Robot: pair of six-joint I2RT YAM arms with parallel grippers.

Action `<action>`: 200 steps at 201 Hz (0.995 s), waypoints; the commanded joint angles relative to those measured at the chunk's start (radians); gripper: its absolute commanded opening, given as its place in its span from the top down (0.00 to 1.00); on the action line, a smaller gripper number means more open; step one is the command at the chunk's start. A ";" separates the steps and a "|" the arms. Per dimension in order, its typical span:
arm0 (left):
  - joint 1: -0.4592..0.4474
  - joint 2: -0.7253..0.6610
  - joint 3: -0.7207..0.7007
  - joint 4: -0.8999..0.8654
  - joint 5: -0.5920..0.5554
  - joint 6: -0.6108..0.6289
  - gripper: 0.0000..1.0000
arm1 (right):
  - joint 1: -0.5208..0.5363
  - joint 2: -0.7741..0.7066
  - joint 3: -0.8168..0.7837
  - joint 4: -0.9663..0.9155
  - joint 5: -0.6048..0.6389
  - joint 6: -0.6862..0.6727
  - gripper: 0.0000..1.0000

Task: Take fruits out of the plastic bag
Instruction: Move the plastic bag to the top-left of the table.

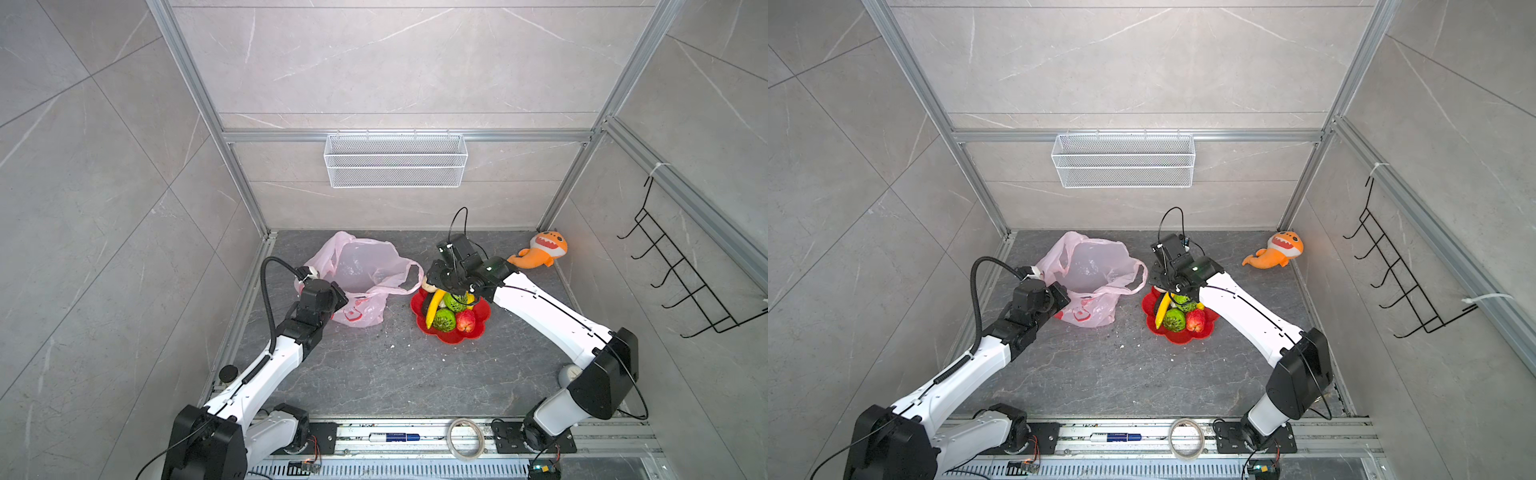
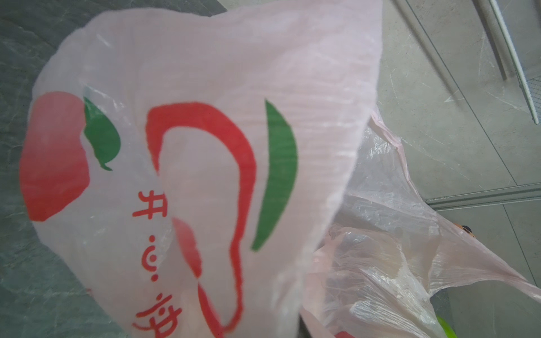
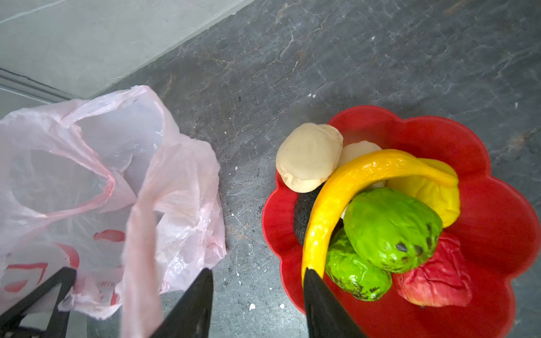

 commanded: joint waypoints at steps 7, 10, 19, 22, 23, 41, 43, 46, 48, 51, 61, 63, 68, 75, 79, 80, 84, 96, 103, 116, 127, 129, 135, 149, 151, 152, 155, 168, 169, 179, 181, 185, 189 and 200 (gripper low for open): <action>-0.001 0.082 0.076 0.082 0.021 0.050 0.93 | 0.008 -0.090 -0.047 0.031 -0.008 -0.120 0.45; -0.002 0.092 0.081 0.084 0.022 0.051 0.93 | 0.007 -0.098 -0.055 0.032 -0.004 -0.124 0.45; 0.000 0.119 0.097 0.091 0.030 0.056 0.93 | 0.007 -0.119 -0.070 0.036 0.006 -0.140 0.44; 0.001 0.127 0.101 0.093 0.031 0.058 0.93 | 0.008 -0.127 -0.073 0.036 0.012 -0.148 0.44; 0.001 0.130 0.103 0.095 0.032 0.058 0.93 | 0.008 -0.128 -0.075 0.035 0.014 -0.148 0.44; 0.006 0.177 0.130 0.111 0.038 0.070 0.91 | 0.008 -0.156 -0.082 0.004 0.057 -0.175 0.42; 0.006 0.182 0.134 0.112 0.039 0.073 0.91 | 0.008 -0.158 -0.083 0.003 0.061 -0.180 0.42; 0.006 0.191 0.140 0.113 0.040 0.076 0.91 | 0.008 -0.160 -0.082 -0.003 0.068 -0.183 0.42; 0.007 0.196 0.144 0.113 0.040 0.080 0.90 | 0.007 -0.163 -0.084 -0.005 0.072 -0.186 0.41; 0.008 0.205 0.151 0.114 0.040 0.083 0.90 | 0.007 -0.166 -0.085 -0.010 0.078 -0.188 0.41; 0.010 0.230 0.170 0.113 0.042 0.092 0.89 | 0.006 -0.179 -0.090 -0.025 0.092 -0.198 0.41; 0.011 0.235 0.174 0.113 0.043 0.093 0.89 | 0.006 -0.182 -0.091 -0.026 0.094 -0.200 0.41; 0.014 0.245 0.183 0.113 0.046 0.097 0.88 | 0.005 -0.189 -0.096 -0.030 0.098 -0.204 0.41; 0.016 0.258 0.194 0.115 0.048 0.101 0.87 | 0.006 -0.198 -0.100 -0.036 0.106 -0.208 0.40; 0.016 0.263 0.200 0.116 0.048 0.103 0.86 | 0.005 -0.204 -0.103 -0.040 0.110 -0.208 0.40; 0.016 0.265 0.200 0.116 0.048 0.103 0.85 | 0.006 -0.205 -0.104 -0.040 0.111 -0.209 0.40; 0.017 0.271 0.206 0.117 0.048 0.106 0.84 | 0.006 -0.210 -0.105 -0.044 0.114 -0.211 0.40; 0.018 0.284 0.219 0.113 0.044 0.112 0.81 | 0.006 -0.225 -0.110 -0.054 0.125 -0.214 0.40; 0.019 0.290 0.226 0.108 0.038 0.118 0.79 | 0.004 -0.233 -0.114 -0.057 0.135 -0.214 0.39; 0.021 0.296 0.239 0.091 0.031 0.124 0.73 | 0.003 -0.242 -0.117 -0.067 0.155 -0.210 0.38; 0.022 0.295 0.242 0.083 0.026 0.130 0.68 | 0.000 -0.243 -0.113 -0.080 0.166 -0.209 0.38; 0.023 0.294 0.242 0.080 0.024 0.131 0.67 | 0.000 -0.244 -0.113 -0.081 0.167 -0.211 0.38; 0.022 0.292 0.241 0.077 0.021 0.132 0.64 | 0.000 -0.245 -0.113 -0.083 0.172 -0.213 0.37; 0.022 0.289 0.239 0.063 0.010 0.133 0.54 | -0.003 -0.250 -0.115 -0.080 0.178 -0.219 0.37; 0.022 0.288 0.239 0.061 0.009 0.134 0.52 | -0.002 -0.251 -0.115 -0.080 0.179 -0.220 0.37; 0.022 0.288 0.239 0.060 0.008 0.133 0.51 | -0.002 -0.251 -0.115 -0.080 0.180 -0.221 0.37; 0.021 0.286 0.239 0.057 0.005 0.133 0.49 | -0.002 -0.251 -0.114 -0.079 0.182 -0.222 0.37; 0.022 0.277 0.237 0.036 -0.008 0.131 0.38 | -0.004 -0.254 -0.112 -0.078 0.186 -0.228 0.35; 0.022 0.276 0.238 0.035 -0.008 0.130 0.38 | -0.004 -0.254 -0.112 -0.078 0.186 -0.229 0.35; 0.022 0.266 0.240 0.014 -0.017 0.130 0.30 | -0.006 -0.255 -0.111 -0.073 0.186 -0.236 0.35; 0.022 0.263 0.240 0.010 -0.018 0.131 0.28 | -0.007 -0.255 -0.111 -0.072 0.186 -0.238 0.35; 0.022 0.257 0.241 0.003 -0.022 0.131 0.25 | -0.008 -0.255 -0.111 -0.070 0.186 -0.240 0.35; 0.021 0.250 0.241 -0.004 -0.025 0.134 0.21 | -0.008 -0.254 -0.110 -0.068 0.186 -0.243 0.34; 0.022 0.227 0.242 -0.022 -0.038 0.142 0.12 | -0.011 -0.252 -0.109 -0.063 0.185 -0.246 0.33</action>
